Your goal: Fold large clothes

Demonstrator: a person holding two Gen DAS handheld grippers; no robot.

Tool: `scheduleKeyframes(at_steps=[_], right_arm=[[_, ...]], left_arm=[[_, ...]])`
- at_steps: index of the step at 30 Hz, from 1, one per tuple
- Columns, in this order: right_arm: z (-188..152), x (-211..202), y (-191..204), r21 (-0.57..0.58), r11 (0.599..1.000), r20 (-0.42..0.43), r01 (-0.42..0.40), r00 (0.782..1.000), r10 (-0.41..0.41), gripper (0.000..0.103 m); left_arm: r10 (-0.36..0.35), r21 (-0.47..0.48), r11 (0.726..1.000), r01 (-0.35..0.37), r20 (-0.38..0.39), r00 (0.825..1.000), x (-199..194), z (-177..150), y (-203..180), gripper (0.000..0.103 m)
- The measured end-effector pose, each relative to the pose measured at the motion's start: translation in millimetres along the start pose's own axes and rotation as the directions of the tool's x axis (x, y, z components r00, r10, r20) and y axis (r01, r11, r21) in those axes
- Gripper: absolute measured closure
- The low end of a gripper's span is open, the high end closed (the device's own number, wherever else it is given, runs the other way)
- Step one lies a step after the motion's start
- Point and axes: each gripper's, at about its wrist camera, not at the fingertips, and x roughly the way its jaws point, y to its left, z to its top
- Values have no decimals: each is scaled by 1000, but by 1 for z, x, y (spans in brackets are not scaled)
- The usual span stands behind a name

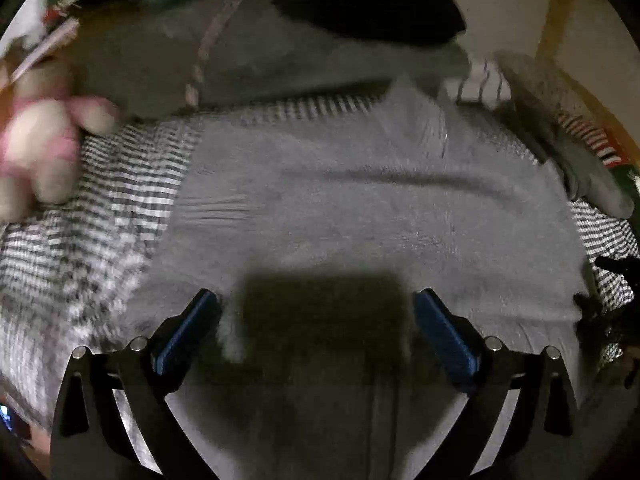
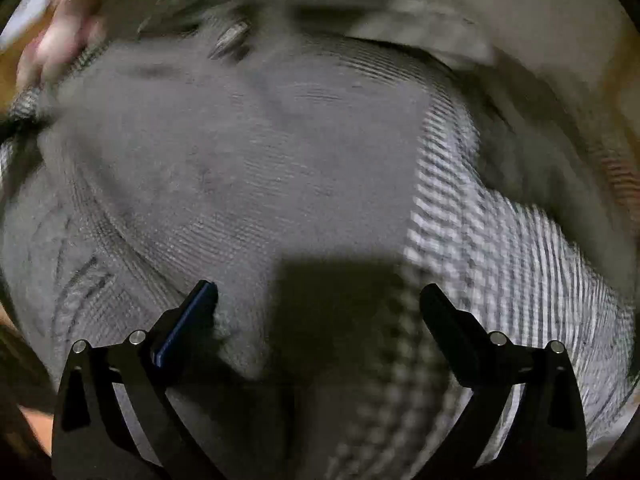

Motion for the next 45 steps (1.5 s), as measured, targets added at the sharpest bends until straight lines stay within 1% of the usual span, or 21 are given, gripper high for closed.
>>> scheduleKeyframes(at_steps=[2, 5, 6, 7, 9, 11, 16, 18, 19, 20, 21, 23, 25, 27, 30, 34, 38, 40, 42, 43, 45], right_arm=[[-14, -35, 12, 13, 999, 79, -44, 996, 43, 3], [-33, -58, 62, -97, 986, 150, -137, 977, 150, 4], [-35, -52, 75, -147, 982, 138, -121, 980, 142, 4], [-45, -39, 96, -226, 971, 93, -74, 991, 97, 4], [-73, -31, 101, -255, 967, 62, -24, 997, 41, 4], [-89, -31, 89, -205, 977, 54, -52, 996, 64, 4], [-102, -31, 77, -203, 979, 80, -2, 997, 19, 4], [-105, -53, 79, -186, 982, 144, -10, 989, 38, 4], [-109, -80, 75, -167, 985, 235, -29, 970, 68, 3], [-117, -101, 70, -153, 987, 292, -45, 952, 89, 3], [-122, -113, 65, -142, 988, 319, -63, 942, 106, 3], [-137, -124, 56, -112, 989, 332, -96, 935, 128, 3], [-147, -116, 43, -66, 992, 319, -104, 940, 120, 3], [-166, -103, 36, 2, 991, 284, -136, 950, 130, 3], [-181, -87, 27, 58, 977, 281, -205, 942, 181, 3], [-202, -78, 30, 101, 972, 238, -213, 954, 184, 3], [-217, -76, 36, 132, 964, 222, -232, 954, 199, 3], [-223, -75, 41, 117, 969, 207, -217, 960, 190, 3], [-227, -74, 45, 106, 974, 195, -203, 964, 179, 3], [-229, -73, 45, 106, 974, 191, -200, 965, 177, 3], [-231, -68, 43, 113, 976, 177, -187, 970, 165, 3]], left_arm=[[-39, 9, 999, 39, 47, 998, -13, -22, 3, 5], [38, 99, 995, -35, -36, 999, 8, -58, -6, 5], [58, 110, 993, -51, -57, 997, 22, -70, -6, 5], [45, 104, 994, -42, -30, 999, 18, -78, -3, 5], [24, 82, 996, -22, -17, 1000, 9, -83, 4, 5], [19, 78, 997, -16, -29, 999, 4, -85, 9, 5], [20, 127, 992, -16, -24, 1000, -10, -102, 12, 5], [-7, 142, 990, 5, 17, 1000, -38, -115, 7, 5], [-39, 154, 988, 29, 60, 997, -53, -122, 8, 5], [-75, 166, 985, 56, 115, 991, -68, -131, 11, 5], [-129, 172, 980, 96, 193, 973, -89, -150, 17, 5], [-188, 146, 977, 155, 254, 949, -103, -173, 28, 5], [-250, 47, 968, 246, 228, 941, -100, -195, 42, 5], [-268, -26, 961, 276, 177, 947, -90, -216, 51, 5], [-309, -72, 945, 320, 126, 943, -77, -246, 52, 5], [-331, -29, 941, 338, 137, 934, -70, -265, 37, 5], [-343, 38, 939, 341, 150, 927, -66, -260, 15, 5], [-329, 96, 943, 318, 142, 934, -62, -256, 1, 5], [-268, 138, 958, 250, 135, 954, -57, -252, -7, 5], [-201, 148, 972, 181, 128, 971, -52, -249, -9, 5], [-190, 111, 978, 178, 108, 976, -52, -239, -9, 5]])
